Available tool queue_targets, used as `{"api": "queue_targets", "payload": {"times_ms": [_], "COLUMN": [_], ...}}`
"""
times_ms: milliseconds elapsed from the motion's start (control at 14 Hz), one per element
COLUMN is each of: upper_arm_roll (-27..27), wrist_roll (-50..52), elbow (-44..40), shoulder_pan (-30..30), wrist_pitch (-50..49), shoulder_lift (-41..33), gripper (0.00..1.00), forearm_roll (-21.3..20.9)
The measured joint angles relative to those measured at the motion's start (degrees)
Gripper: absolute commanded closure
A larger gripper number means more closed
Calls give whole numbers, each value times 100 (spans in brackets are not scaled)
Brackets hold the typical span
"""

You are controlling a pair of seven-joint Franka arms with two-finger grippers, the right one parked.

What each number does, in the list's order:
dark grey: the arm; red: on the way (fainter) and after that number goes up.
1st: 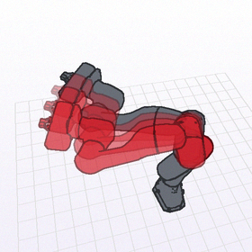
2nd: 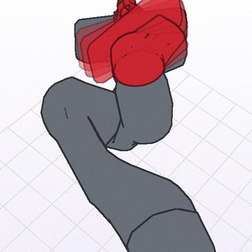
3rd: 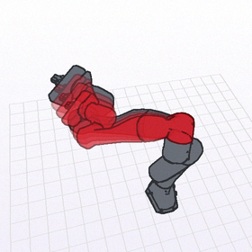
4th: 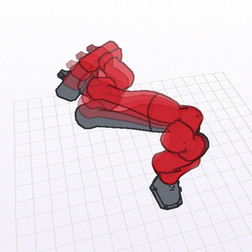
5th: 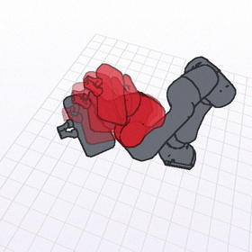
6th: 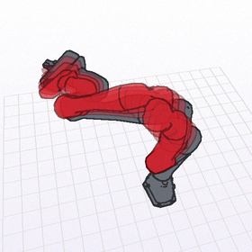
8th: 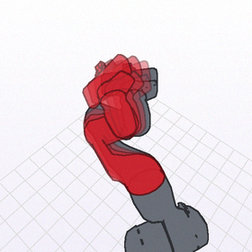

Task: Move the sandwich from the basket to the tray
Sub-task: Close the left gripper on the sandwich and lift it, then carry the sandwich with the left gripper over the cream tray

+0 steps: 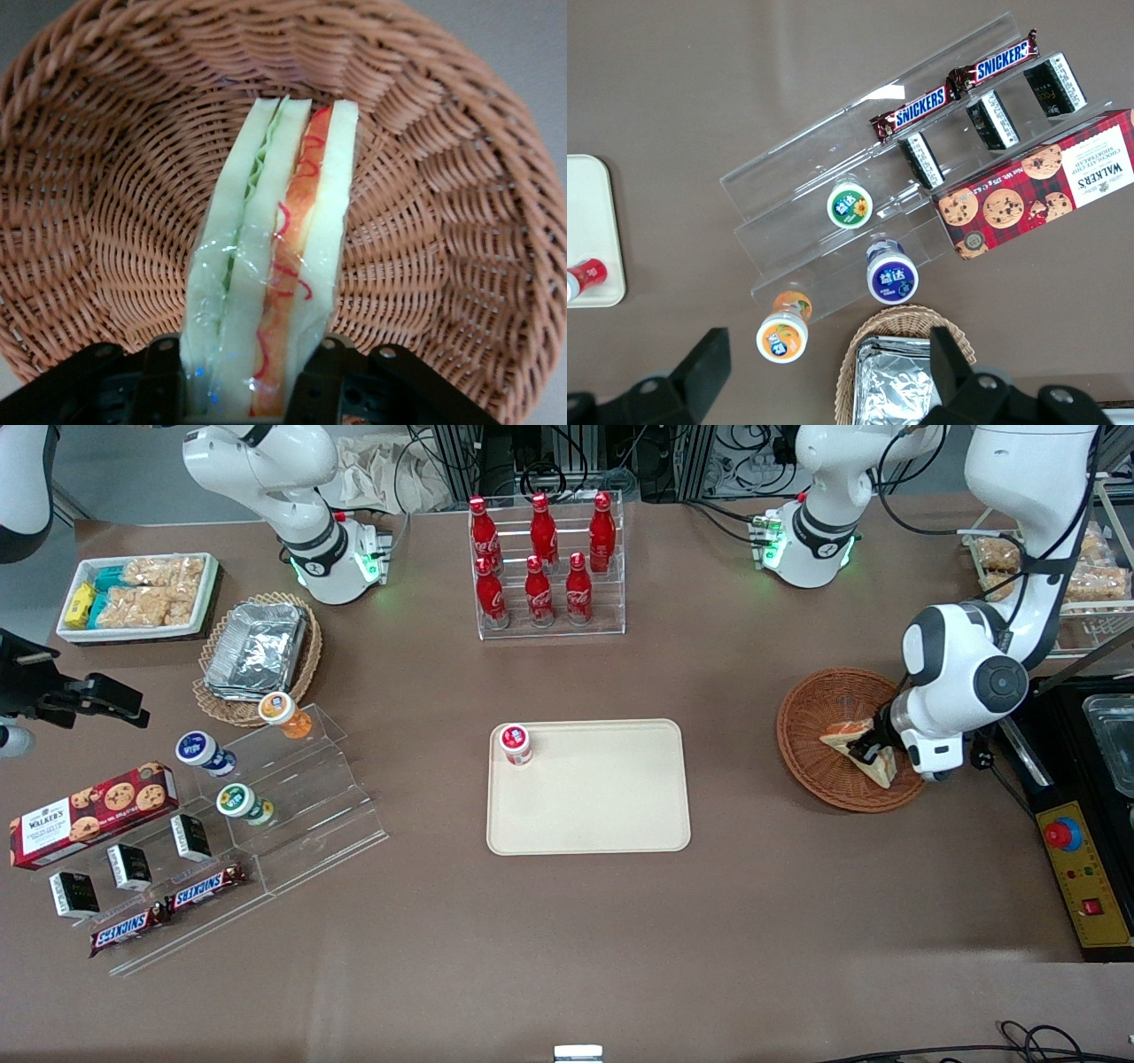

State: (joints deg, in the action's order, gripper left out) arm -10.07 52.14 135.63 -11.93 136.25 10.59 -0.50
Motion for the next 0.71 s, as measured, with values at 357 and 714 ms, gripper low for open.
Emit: {"api": "queue_targets", "payload": {"times_ms": [357,714], "upper_arm_roll": [-58,-107], "wrist_roll": [-13,-427], "elbow": [-665,-1850], "shoulder_pan": [4,24], "wrist_pitch": [-1477,-3061], "shoulder_lift": [-407,-679], "gripper": [82,82], "forearm_roll": [-14,-15]}}
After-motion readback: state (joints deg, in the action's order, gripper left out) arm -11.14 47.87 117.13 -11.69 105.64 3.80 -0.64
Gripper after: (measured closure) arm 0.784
